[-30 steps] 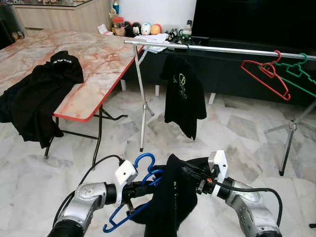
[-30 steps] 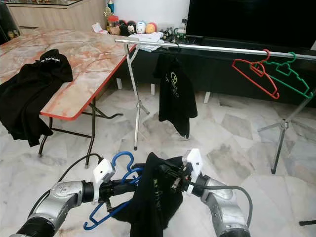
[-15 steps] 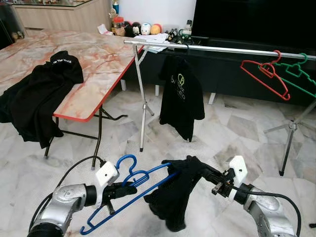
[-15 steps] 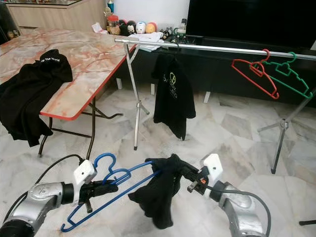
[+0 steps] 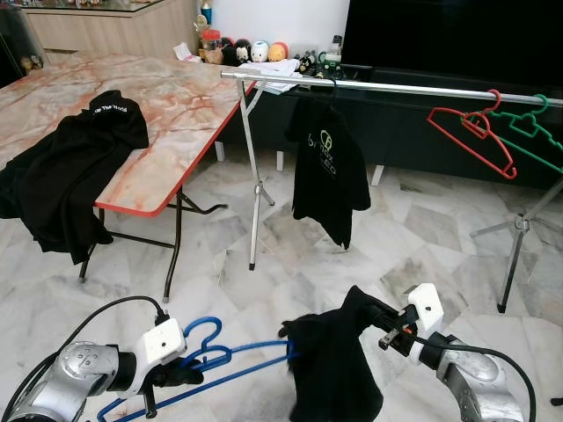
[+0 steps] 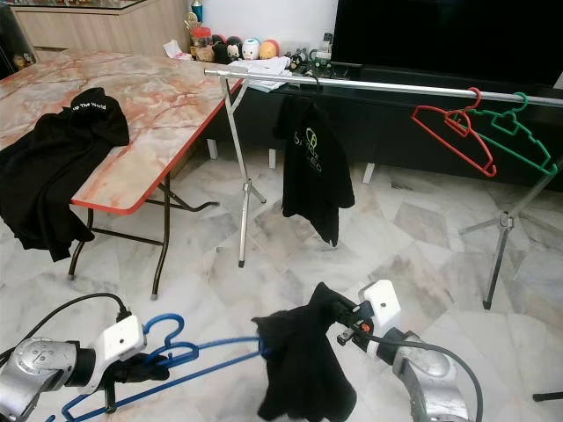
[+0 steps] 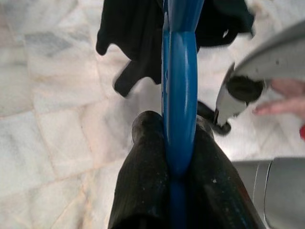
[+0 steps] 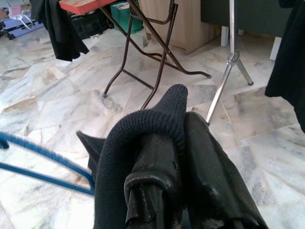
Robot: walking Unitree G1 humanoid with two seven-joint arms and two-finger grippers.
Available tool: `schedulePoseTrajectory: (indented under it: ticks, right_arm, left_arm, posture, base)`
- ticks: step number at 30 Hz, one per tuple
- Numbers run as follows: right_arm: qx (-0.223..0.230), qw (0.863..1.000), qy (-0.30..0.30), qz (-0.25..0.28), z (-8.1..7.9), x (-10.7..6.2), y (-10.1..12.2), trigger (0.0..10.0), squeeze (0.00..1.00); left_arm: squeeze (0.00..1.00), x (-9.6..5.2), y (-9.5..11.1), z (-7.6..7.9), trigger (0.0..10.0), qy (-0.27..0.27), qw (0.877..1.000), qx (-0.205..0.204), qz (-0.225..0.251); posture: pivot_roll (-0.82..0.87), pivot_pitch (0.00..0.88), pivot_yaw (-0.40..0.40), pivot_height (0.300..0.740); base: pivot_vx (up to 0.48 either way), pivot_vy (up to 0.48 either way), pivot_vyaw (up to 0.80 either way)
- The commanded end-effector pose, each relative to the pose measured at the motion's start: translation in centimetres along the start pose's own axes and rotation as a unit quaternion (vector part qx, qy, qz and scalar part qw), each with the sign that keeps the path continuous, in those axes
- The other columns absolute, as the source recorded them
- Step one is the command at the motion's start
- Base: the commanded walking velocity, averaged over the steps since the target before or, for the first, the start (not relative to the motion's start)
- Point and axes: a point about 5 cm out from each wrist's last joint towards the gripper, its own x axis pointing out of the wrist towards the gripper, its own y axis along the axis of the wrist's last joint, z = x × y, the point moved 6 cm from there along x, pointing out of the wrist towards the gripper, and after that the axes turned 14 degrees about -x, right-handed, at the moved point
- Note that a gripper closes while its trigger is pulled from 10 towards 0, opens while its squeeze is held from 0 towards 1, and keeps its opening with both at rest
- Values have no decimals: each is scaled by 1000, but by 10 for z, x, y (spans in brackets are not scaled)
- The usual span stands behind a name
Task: Hang hanger
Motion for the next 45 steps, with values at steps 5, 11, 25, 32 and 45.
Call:
schedulePoseTrajectory:
  ticks: [5,11,25,32,45]
  right_arm:
    - [-24,999,-8,42,7,8,23,0,0]
    - [-23,994,95,57,-34,16,25,0,0]
    - [-10,971,225,77,-74,19,36,0,0]
    - [-6,981,177,73,-58,21,35,0,0]
    - [-31,992,102,70,-31,29,42,0,0]
  left_arm:
    - [0,4,-7,6,0,-6,998,50,-48]
    - [0,4,2,16,0,-47,993,89,-64]
    - [0,5,71,-12,0,56,989,117,77]
    - [0,-2,82,9,0,-14,990,61,128]
    - [0,-10,-4,-16,0,43,979,146,-135]
  posture:
    - [72,83,-12,740]
    - [74,82,-8,740]
    - [78,85,-5,740]
    - [78,86,-5,740]
    - [79,89,-6,740]
  base:
    - [0,0,0]
    - [0,0,0]
    - [0,0,0]
    - [0,0,0]
    - [0,0,0]
